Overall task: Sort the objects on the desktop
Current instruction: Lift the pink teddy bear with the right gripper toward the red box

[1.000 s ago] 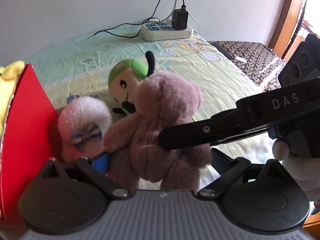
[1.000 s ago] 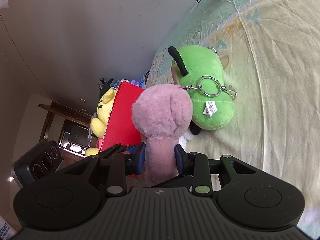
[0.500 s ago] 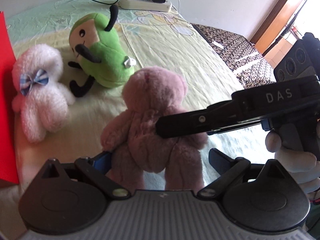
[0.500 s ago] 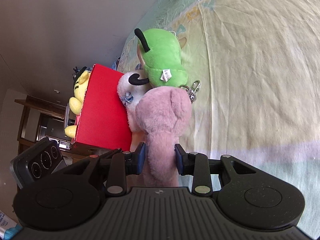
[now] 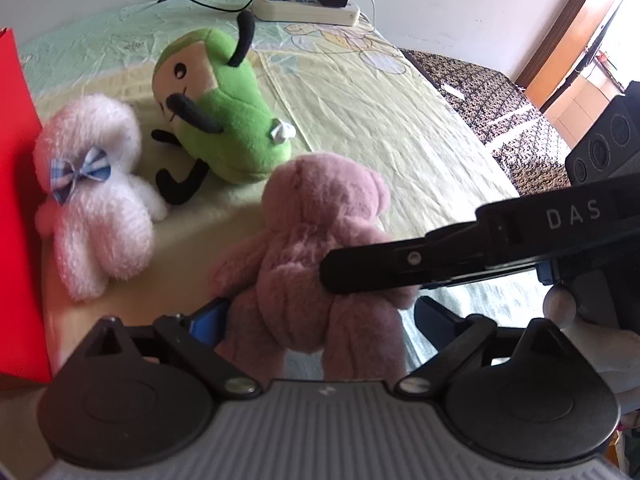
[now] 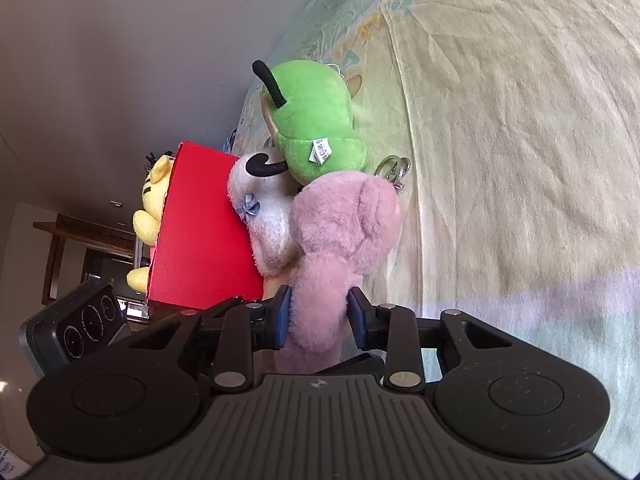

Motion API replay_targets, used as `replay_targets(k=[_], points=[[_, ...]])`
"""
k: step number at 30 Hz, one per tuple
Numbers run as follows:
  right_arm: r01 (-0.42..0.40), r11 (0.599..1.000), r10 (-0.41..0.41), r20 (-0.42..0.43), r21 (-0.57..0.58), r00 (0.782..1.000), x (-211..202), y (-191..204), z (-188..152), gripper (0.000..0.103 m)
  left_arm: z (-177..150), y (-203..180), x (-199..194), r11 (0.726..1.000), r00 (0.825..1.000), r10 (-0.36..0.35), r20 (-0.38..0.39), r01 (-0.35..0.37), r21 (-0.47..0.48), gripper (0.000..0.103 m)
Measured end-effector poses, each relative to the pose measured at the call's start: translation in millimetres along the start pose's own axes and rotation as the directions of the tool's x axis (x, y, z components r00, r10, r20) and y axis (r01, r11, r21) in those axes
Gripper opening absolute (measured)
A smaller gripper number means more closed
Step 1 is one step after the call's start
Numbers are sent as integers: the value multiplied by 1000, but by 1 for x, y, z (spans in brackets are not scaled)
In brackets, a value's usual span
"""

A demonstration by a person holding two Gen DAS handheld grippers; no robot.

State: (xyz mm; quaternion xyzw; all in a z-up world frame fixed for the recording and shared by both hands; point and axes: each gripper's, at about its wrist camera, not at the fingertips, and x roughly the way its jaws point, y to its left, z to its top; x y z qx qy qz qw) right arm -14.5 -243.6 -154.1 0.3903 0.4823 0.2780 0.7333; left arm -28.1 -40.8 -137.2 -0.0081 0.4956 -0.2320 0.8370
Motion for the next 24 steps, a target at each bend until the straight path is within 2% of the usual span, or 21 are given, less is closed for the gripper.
replay_targets(k=[3, 4, 13, 24], points=[[22, 999, -21, 2, -29, 1000, -5, 8, -3, 31, 0, 1, -5, 1000, 1000, -12, -4, 12, -16, 80], [30, 999, -30, 7, -39, 1000, -8, 12, -4, 30, -1, 1, -7, 1000, 1000, -17, -3, 17, -22, 79], [90, 989, -88, 23, -115, 996, -20, 49, -20, 30, -15, -8, -33, 998, 998, -59, 20, 60, -7, 79], [169, 974, -163, 54, -154, 985, -7, 102, -59, 30, -40, 15, -81, 985, 991, -136, 14, 134, 105, 79]])
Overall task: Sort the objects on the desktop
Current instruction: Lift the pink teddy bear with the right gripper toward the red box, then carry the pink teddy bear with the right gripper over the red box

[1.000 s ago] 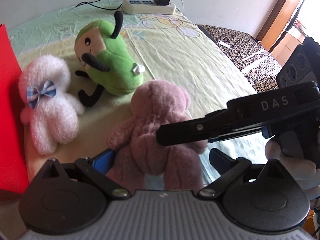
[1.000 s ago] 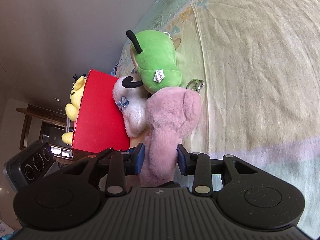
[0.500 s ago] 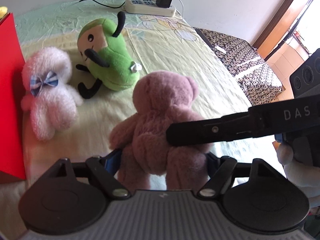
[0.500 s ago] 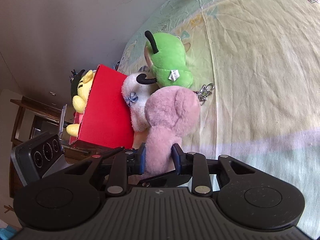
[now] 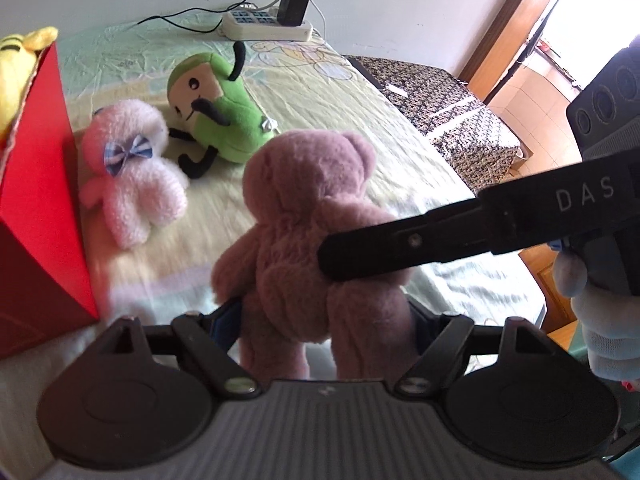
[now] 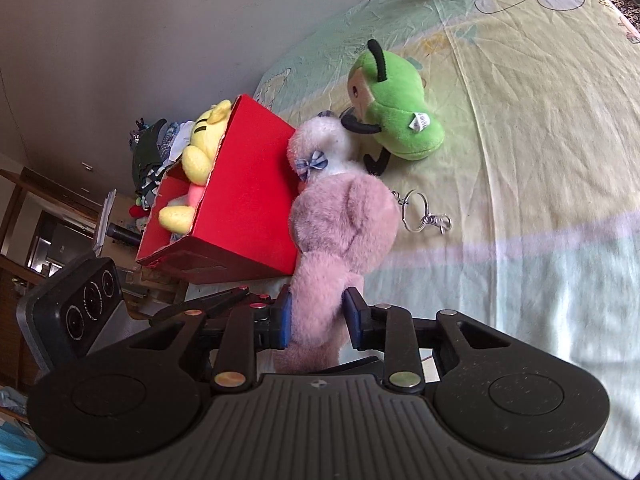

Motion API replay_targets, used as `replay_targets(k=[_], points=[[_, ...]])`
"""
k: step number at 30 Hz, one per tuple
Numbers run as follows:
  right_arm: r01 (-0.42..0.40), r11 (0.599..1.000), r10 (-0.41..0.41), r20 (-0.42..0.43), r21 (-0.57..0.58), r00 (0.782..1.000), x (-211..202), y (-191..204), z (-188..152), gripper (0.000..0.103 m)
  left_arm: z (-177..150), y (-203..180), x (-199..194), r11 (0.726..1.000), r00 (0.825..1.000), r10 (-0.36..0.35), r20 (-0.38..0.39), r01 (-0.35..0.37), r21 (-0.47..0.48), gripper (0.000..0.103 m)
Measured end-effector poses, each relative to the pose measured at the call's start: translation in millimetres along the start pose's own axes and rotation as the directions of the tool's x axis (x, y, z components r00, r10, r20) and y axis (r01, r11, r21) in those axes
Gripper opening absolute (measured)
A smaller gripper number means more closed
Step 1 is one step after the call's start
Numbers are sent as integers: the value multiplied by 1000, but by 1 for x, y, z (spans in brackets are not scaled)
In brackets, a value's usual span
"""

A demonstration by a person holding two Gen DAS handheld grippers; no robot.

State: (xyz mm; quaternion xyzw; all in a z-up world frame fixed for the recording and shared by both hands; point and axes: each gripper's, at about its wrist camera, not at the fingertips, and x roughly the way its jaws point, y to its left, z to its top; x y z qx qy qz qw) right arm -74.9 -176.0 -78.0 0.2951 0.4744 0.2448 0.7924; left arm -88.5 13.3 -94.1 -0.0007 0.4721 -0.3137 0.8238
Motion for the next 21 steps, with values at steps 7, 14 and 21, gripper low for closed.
replay_targets(k=[7, 14, 21], points=[[39, 999, -39, -8, -12, 999, 22, 56, -29, 30, -27, 35, -47, 998, 999, -43, -9, 43, 54, 79], [19, 999, -20, -23, -50, 1000, 55, 107, -46, 29, -52, 76, -98, 998, 999, -27, 22, 26, 56, 79], [-19, 990, 14, -42, -137, 999, 92, 162, -53, 29, -74, 115, -147, 1000, 998, 14, 64, -16, 26, 79]])
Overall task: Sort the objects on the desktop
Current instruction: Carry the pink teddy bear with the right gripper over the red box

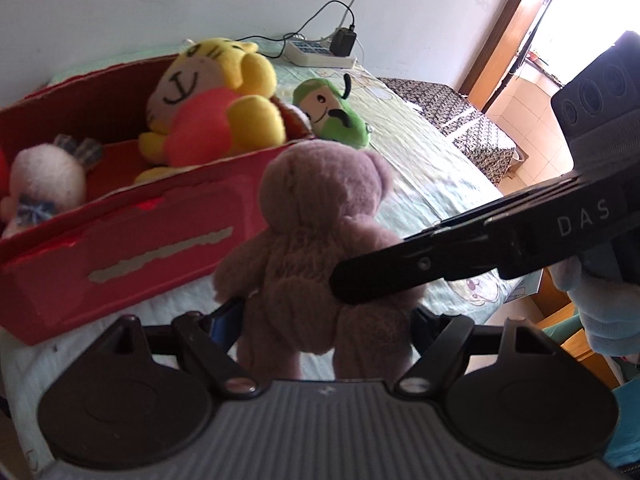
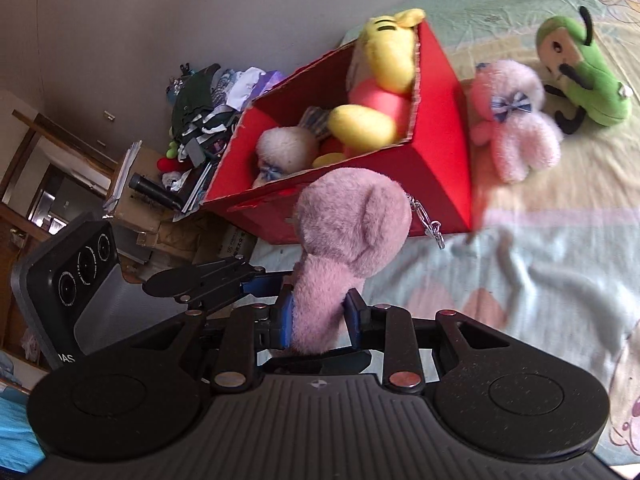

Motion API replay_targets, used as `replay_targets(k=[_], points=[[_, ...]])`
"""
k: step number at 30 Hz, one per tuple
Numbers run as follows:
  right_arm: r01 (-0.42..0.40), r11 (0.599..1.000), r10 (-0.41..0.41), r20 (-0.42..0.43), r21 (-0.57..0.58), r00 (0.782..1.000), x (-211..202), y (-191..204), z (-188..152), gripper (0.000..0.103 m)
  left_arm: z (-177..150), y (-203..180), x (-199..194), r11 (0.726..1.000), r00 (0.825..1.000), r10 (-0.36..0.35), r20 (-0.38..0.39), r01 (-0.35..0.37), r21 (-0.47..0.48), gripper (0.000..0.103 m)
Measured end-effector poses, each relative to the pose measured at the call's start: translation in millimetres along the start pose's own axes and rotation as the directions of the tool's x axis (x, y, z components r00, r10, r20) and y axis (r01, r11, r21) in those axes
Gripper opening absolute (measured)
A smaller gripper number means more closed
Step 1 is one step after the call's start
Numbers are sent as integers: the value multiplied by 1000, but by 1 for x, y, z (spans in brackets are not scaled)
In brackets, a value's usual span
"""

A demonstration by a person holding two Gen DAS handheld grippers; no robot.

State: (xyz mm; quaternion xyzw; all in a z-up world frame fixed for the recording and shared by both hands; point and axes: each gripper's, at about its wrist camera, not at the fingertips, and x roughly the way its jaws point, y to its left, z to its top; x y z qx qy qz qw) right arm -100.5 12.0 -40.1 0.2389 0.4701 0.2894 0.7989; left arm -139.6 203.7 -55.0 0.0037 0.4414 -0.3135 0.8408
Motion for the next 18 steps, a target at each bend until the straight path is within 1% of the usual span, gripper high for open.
replay_targets(k=[5, 10, 15, 18], points=[[-43, 998, 42, -5, -41, 999, 19, 31, 2, 29, -11, 19, -36, 999, 998, 42, 42, -42, 1, 79], [-89, 990, 90, 6, -109, 996, 29, 64, 8, 29, -15, 39, -74, 998, 992, 69, 109, -68, -19, 79], [-118, 977, 128, 47, -176, 991, 31, 89, 20, 29, -5, 46, -103, 994, 974, 110, 199, -107, -21, 79], [-120, 969, 141, 85, -215, 986, 28, 99, 31, 29, 10, 49, -108, 992, 960, 127, 249, -129, -10, 79]])
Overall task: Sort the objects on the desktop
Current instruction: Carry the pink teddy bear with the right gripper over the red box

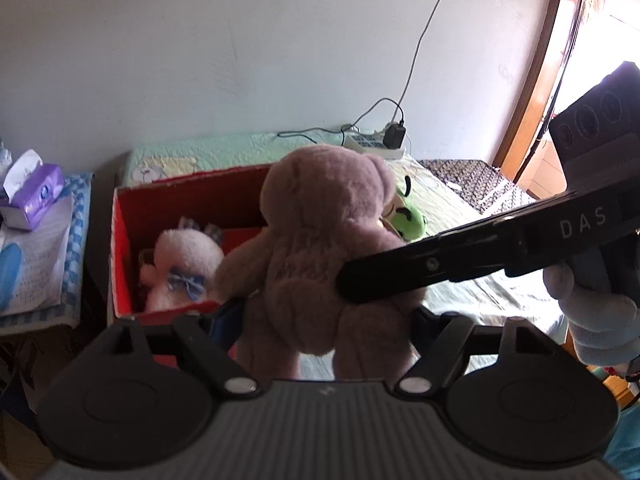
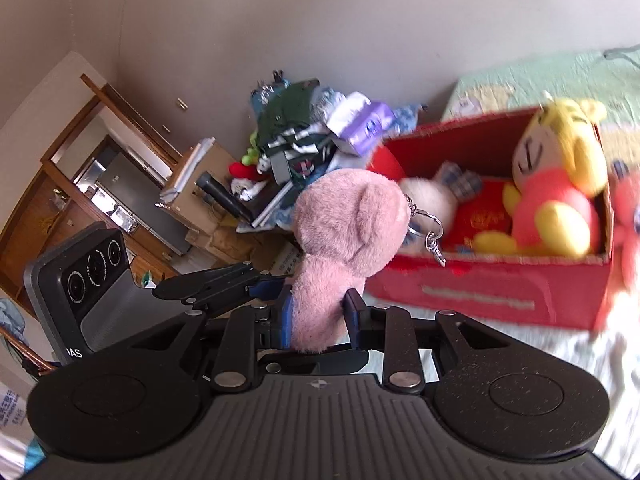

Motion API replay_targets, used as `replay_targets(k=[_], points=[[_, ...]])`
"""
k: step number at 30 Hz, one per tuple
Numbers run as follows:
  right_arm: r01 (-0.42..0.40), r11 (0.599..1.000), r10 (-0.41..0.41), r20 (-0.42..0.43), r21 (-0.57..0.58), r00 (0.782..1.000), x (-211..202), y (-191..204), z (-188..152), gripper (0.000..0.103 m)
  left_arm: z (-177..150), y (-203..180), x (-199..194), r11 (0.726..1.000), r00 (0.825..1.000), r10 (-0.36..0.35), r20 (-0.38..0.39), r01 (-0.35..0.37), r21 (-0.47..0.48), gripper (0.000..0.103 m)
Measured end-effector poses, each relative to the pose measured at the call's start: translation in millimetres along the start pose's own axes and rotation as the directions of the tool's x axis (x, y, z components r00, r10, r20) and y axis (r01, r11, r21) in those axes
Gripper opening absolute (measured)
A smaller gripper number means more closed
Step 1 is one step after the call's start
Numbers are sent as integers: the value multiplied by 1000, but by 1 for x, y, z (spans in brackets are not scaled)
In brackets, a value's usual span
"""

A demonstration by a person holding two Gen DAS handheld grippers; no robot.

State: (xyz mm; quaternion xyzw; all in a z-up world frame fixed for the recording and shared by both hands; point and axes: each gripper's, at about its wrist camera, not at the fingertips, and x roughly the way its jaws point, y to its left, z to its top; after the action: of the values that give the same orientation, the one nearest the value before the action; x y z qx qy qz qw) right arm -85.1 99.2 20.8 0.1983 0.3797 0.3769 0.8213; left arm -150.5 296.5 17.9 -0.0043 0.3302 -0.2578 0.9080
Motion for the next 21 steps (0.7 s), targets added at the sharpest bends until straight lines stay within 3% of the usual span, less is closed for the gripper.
replay_targets(k=[11, 15, 21], points=[[87, 990, -71, 146, -110, 987, 6, -2, 53, 28, 61, 18, 42, 1000, 992, 20, 122, -20, -2, 79], [129, 985, -111, 154, -116, 982, 13, -20, 68, 28, 69, 25, 75, 999, 995, 22, 93, -18, -35, 79], [176, 981, -167, 106, -85, 980, 38, -58, 82, 26, 65, 43, 132, 996, 999, 31, -12, -32, -83, 79]])
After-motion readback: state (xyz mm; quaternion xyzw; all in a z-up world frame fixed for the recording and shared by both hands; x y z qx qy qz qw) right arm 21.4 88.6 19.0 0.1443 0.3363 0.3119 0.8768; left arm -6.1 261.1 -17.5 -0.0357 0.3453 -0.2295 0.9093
